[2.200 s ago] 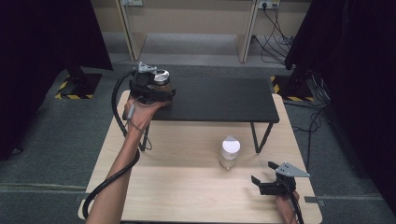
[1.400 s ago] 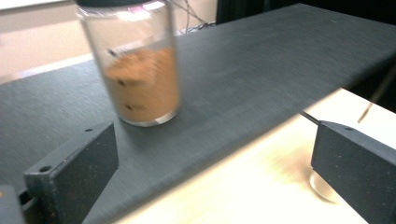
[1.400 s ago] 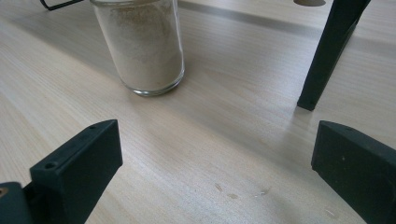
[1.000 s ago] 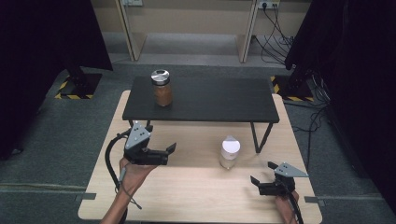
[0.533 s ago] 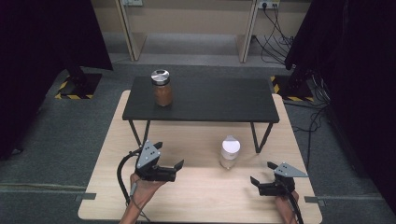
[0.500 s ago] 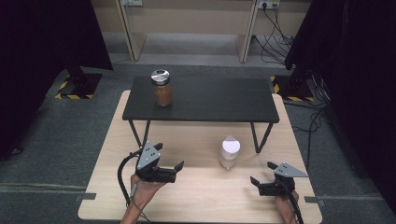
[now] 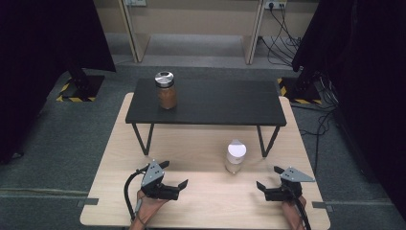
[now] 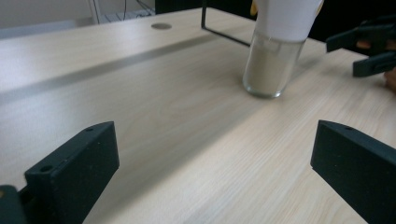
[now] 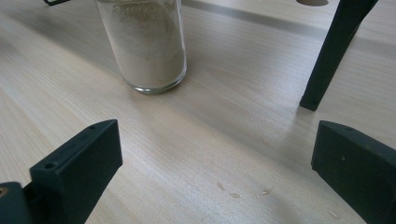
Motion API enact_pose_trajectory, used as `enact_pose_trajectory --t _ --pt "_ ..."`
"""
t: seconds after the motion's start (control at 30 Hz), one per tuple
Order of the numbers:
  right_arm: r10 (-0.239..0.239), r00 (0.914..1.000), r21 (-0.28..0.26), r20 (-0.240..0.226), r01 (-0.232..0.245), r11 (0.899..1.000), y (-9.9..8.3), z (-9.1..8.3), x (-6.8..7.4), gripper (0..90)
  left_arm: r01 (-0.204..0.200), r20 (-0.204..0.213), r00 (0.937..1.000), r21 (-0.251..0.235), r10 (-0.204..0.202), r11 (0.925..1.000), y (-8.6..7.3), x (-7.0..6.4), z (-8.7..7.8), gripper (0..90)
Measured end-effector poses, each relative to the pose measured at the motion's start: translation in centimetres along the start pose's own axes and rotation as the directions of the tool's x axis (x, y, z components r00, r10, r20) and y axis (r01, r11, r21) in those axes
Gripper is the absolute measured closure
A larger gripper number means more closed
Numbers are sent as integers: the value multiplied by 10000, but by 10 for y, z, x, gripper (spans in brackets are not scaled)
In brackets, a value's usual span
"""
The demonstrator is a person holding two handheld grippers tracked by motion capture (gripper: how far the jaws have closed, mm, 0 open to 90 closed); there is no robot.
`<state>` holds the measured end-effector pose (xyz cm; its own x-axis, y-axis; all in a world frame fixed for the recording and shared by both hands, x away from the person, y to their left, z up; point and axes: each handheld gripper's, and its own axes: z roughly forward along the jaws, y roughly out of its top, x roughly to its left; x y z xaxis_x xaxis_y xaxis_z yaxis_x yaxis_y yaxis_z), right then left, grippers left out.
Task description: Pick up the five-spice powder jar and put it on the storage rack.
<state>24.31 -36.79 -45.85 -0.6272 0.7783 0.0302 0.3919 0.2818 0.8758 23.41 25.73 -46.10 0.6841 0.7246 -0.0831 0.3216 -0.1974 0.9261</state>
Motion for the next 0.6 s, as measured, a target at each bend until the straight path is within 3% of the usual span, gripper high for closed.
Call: enact_pose_trajectory --t 0.13,0.6 --pt "-8 10000 13 17 8 10000 0 0 0 20 -101 -45 9999 82 101 9999 -11 0 3 0" --pt "-48 10000 60 16 48 10000 1 1 1 20 -557 -535 9969 402 578 9976 -16 -7 6 0"
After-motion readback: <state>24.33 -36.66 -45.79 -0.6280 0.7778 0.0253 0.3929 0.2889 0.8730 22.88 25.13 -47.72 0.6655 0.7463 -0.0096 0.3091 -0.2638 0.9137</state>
